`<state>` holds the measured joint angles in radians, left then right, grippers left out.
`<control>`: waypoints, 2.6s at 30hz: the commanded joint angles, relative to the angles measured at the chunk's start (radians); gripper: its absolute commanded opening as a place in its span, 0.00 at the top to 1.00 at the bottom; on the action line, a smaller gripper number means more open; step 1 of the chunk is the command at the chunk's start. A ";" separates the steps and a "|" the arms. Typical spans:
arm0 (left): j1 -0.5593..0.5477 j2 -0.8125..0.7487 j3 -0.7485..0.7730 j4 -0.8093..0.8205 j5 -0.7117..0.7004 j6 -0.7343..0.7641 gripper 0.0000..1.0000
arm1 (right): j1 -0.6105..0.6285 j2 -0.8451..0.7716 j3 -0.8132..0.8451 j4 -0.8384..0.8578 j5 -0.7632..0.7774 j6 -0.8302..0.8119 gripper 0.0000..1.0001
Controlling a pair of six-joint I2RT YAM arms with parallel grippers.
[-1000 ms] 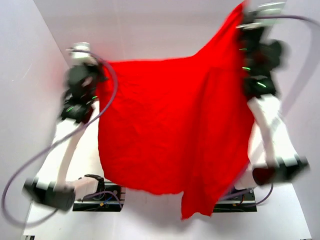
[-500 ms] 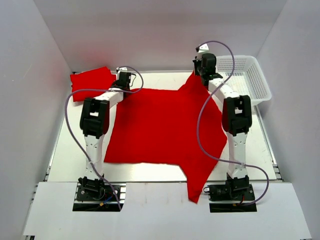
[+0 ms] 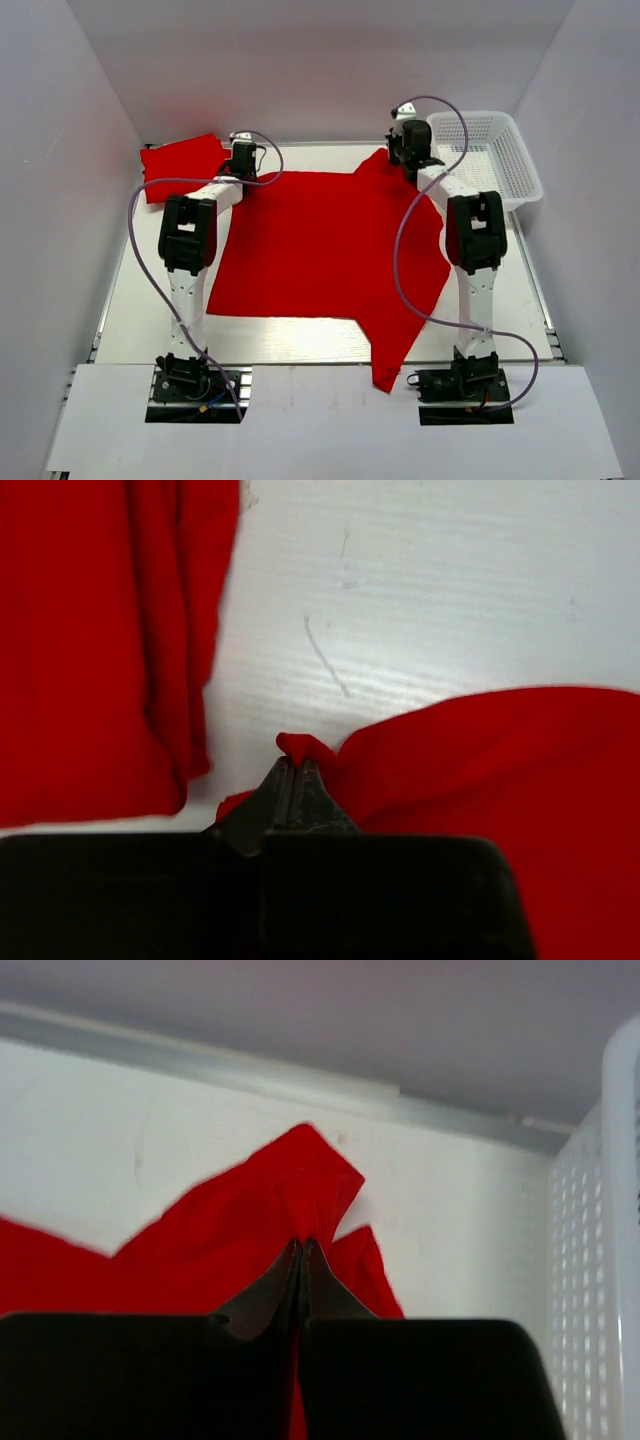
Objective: Fold and stack the t-shirts
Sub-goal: Fold the flattened tshirt in 1/3 of the way
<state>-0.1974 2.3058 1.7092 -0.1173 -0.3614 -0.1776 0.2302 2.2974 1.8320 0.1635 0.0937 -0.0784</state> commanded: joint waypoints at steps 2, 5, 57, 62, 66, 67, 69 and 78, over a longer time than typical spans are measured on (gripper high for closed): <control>0.001 -0.155 -0.094 0.059 0.015 0.010 1.00 | -0.002 -0.220 -0.239 0.105 0.009 0.019 1.00; 0.001 -0.213 -0.155 0.071 0.015 0.000 1.00 | 0.000 -0.338 -0.382 0.134 0.021 0.031 1.00; -0.017 -0.684 -0.680 -0.321 -0.151 -0.396 0.26 | 0.001 -1.167 -1.188 -0.485 0.039 0.486 0.46; 0.016 -0.640 -0.502 -0.753 -0.328 -0.641 0.00 | 0.000 -1.207 -1.177 -0.544 0.024 0.482 0.10; 0.016 -0.594 -0.381 -0.777 -0.297 -0.616 0.00 | 0.000 -1.187 -1.145 -0.407 -0.049 0.399 0.10; 0.006 -0.580 -0.372 -0.733 -0.262 -0.576 0.00 | 0.000 -1.173 -1.131 -0.382 -0.080 0.387 0.10; -0.005 -0.571 -0.372 -0.564 -0.124 -0.437 0.00 | 0.006 -1.095 -1.104 -0.293 -0.220 0.333 0.10; -0.014 -0.444 -0.373 -0.223 0.265 -0.237 0.00 | 0.004 -0.703 -0.826 -0.182 -0.233 0.273 0.10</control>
<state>-0.2062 1.8286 1.3178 -0.4309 -0.2264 -0.4786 0.2333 1.5192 0.9237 -0.0887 -0.1173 0.2382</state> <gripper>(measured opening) 0.997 0.904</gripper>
